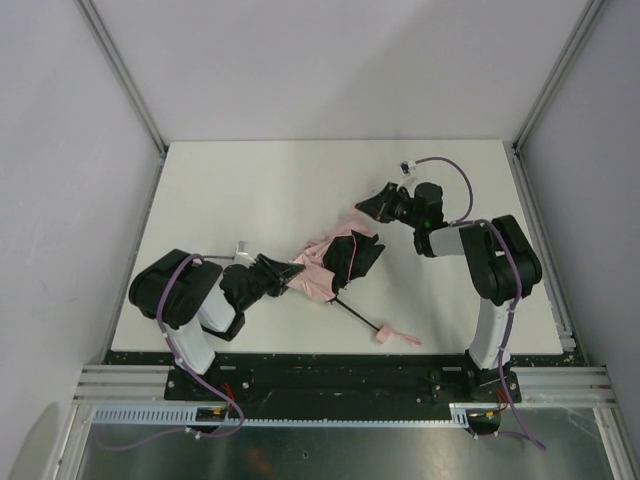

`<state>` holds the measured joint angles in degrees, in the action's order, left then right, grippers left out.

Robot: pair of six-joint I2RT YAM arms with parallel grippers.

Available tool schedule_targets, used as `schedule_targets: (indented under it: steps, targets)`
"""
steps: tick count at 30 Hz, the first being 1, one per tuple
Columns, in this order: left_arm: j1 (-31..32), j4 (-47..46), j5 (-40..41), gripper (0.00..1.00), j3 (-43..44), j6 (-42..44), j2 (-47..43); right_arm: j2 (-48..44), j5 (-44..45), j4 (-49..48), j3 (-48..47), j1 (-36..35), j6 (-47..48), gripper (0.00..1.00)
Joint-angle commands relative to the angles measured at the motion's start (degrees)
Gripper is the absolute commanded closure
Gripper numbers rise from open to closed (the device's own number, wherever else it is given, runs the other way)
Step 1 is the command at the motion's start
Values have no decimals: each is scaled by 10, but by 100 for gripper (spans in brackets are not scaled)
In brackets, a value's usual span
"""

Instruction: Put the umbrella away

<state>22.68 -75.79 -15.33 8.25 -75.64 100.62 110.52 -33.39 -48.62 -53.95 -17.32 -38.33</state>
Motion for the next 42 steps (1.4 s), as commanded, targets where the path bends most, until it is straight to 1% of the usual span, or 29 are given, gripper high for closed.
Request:
schedule_targets:
  steps: [1, 5, 14, 16, 17, 19, 22, 23, 24, 25, 27, 29, 32, 37, 39, 42]
  targets:
    - [-3, -23, -4, 100, -6, 12, 7, 25, 44, -6, 2, 29, 44, 100]
    - [-3, -23, -4, 100, -5, 11, 8, 51, 74, 26, -20, 46, 48, 100]
    - [-2, -24, -3, 100, -4, 10, 10, 107, 142, 74, -95, 37, 60, 100]
    - [-2, -24, -4, 100, -4, 9, 11, 111, 155, 118, -115, 35, 67, 100]
    - [-2, -24, -4, 100, -4, 9, 11, 108, 166, 158, -129, 33, 75, 96]
    - [-2, -25, -4, 100, -4, 9, 11, 91, 195, 262, -162, 29, 91, 80]
    - [-2, -26, -5, 100, -4, 9, 11, 39, 247, 417, -191, 19, 112, 49]
    - [-2, -27, -5, 100, -4, 9, 12, 20, 266, 466, -195, 13, 115, 41]
    - [-2, -28, -6, 100, -4, 9, 12, -1, 282, 509, -196, 9, 117, 35]
    - [-2, -29, -6, 100, -4, 10, 12, -23, 298, 552, -197, 5, 115, 31]
    - [-2, -31, -6, 100, -4, 9, 13, -70, 338, 602, -181, -14, 109, 28]
    - [-2, -33, -6, 100, -5, 10, 14, -116, 379, 624, -161, -49, 98, 26]
    - [-1, -35, -5, 100, -4, 11, 14, -154, 446, 659, -155, -110, 33, 23]
    - [-1, -40, -4, 100, -6, 8, 15, -150, 535, 664, -154, -202, -84, 25]
    - [-1, -41, -4, 100, -7, 8, 15, -141, 564, 662, -155, -220, -110, 29]
    - [0, -43, -4, 100, -8, 8, 16, -128, 569, 645, -155, -232, -116, 43]
